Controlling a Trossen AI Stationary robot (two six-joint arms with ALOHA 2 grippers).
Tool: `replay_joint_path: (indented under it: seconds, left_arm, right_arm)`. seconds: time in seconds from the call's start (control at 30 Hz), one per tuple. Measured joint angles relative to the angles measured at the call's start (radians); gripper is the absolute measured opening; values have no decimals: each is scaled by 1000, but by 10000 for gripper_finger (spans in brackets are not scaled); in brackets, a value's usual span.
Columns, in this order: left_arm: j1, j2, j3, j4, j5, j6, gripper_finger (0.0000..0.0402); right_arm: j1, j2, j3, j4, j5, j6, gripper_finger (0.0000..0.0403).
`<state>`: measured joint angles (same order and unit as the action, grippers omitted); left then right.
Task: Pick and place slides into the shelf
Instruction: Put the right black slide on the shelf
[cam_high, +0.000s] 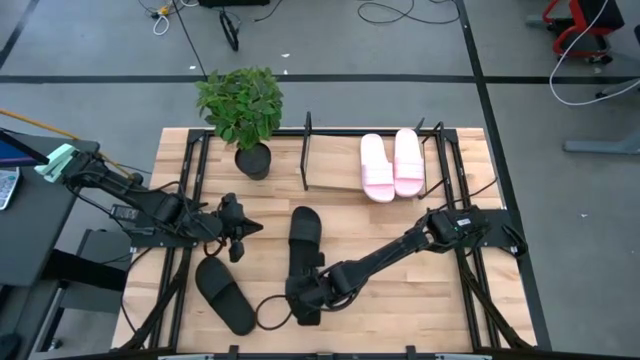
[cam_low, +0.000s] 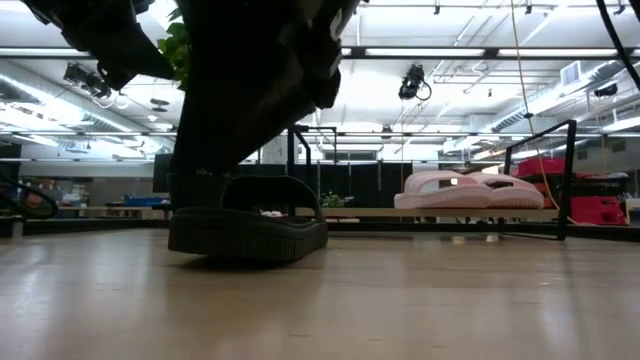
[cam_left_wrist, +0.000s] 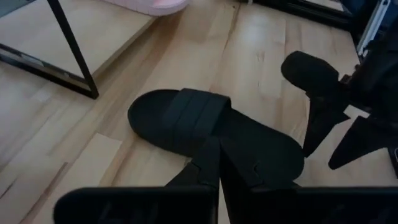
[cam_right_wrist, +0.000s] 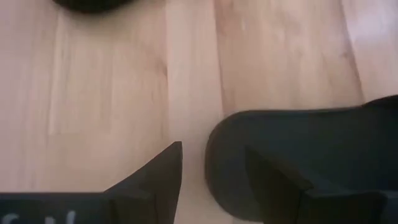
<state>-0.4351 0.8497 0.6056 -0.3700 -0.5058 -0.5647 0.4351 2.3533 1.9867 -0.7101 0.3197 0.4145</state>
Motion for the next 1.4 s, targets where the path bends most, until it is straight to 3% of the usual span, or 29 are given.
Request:
replay_joint_path:
  seconds: [0.2, 0.6, 0.97, 1.4]
  left_arm:
    - [0, 0, 0, 0, -1, 6, 26]
    - [0, 0, 0, -2, -8, 32, 10]
    - [0, 0, 0, -2, -8, 32, 24]
    - [0, 0, 0, -1, -8, 35, 10]
  right_arm:
    - [3, 25, -2, -46, -40, -1, 203]
    - [2, 28, -2, -67, 32, -18, 267]
    - [-25, 28, -2, -65, 2, -89, 270]
    - [-26, 73, -2, -35, -33, -98, 262]
